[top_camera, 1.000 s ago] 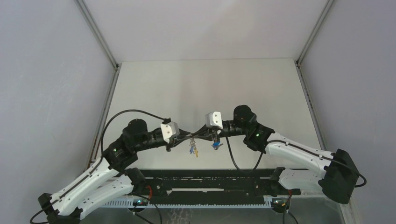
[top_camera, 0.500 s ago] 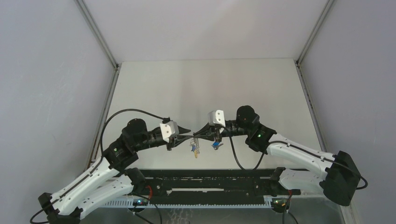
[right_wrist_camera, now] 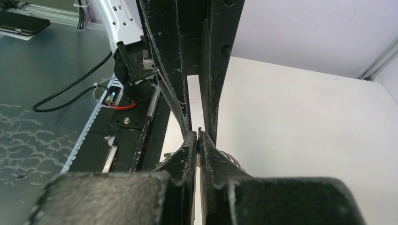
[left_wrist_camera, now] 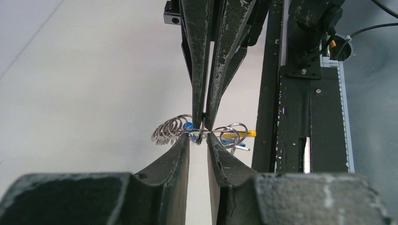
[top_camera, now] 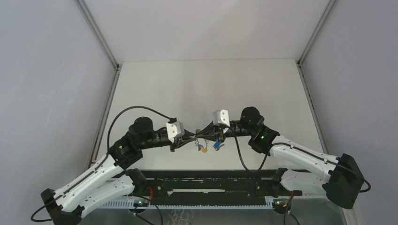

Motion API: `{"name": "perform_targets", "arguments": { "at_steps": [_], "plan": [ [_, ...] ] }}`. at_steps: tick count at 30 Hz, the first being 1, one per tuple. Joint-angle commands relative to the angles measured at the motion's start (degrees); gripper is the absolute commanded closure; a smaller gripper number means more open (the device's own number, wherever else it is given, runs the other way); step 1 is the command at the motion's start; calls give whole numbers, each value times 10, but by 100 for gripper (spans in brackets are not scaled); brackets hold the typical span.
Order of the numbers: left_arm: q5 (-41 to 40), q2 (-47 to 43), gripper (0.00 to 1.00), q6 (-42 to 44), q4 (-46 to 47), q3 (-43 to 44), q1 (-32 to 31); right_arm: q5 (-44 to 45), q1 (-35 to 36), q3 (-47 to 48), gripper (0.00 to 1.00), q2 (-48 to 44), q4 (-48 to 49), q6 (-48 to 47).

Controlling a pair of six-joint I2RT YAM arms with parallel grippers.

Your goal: Put the keys on the keyring

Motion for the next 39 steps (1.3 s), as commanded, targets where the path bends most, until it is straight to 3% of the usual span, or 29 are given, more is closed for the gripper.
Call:
{"name": "perform_targets", "arguments": {
  "at_steps": [1, 5, 13, 22, 26, 31, 39],
  "plan": [
    [13, -2, 77, -6, 15, 30, 1, -13, -2, 3, 100, -17, 50, 14],
    [14, -5, 81, -8, 21, 31, 1, -16, -2, 3, 100, -11, 49, 15],
    [-4, -18, 99, -8, 21, 37, 1, -24, 0, 2, 100, -9, 34, 8],
    [-41, -14, 100, 13, -58, 79, 1, -5, -3, -9, 99, -21, 14, 13],
    [-73, -2, 100, 38, -126, 102, 1, 39, -6, -9, 84, -49, -34, 14],
    [-122, 8, 100, 64, -192, 121, 1, 120, -7, -8, 73, -69, -113, 33],
    [-206, 8, 100, 55, -222, 110, 2, 295, 3, -9, 67, -49, -248, 121]
  ]
}}
